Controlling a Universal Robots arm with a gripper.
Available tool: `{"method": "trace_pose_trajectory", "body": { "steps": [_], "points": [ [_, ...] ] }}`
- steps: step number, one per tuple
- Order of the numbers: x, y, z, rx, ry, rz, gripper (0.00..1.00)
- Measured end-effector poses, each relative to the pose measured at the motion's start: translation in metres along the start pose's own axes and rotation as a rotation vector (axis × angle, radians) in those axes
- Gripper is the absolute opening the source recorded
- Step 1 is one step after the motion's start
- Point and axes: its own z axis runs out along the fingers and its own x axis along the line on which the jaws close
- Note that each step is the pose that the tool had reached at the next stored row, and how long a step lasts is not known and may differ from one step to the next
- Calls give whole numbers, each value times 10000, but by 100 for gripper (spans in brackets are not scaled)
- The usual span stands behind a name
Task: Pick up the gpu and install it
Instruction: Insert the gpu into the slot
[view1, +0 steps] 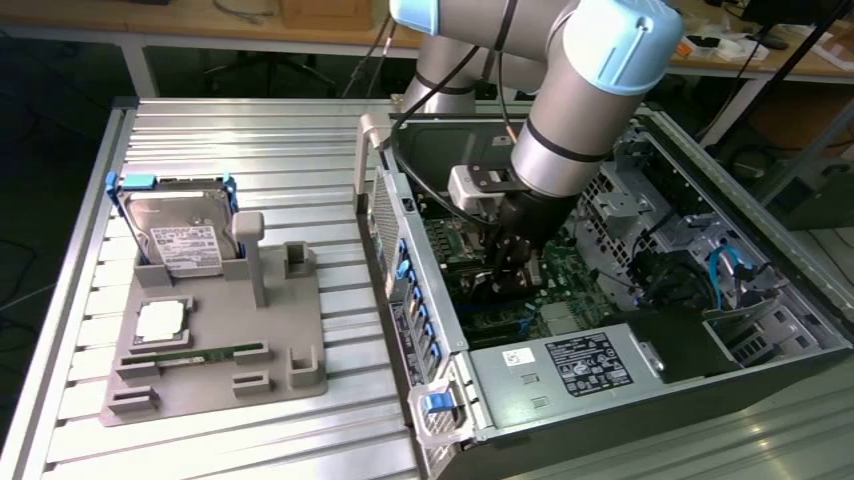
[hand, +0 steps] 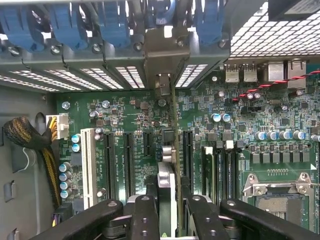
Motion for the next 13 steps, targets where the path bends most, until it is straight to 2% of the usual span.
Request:
{"method": "trace_pose_trajectory", "body": {
  "steps": [13],
  "points": [
    [22,-1,-12,2,-6,-1,27]
  ]
}}
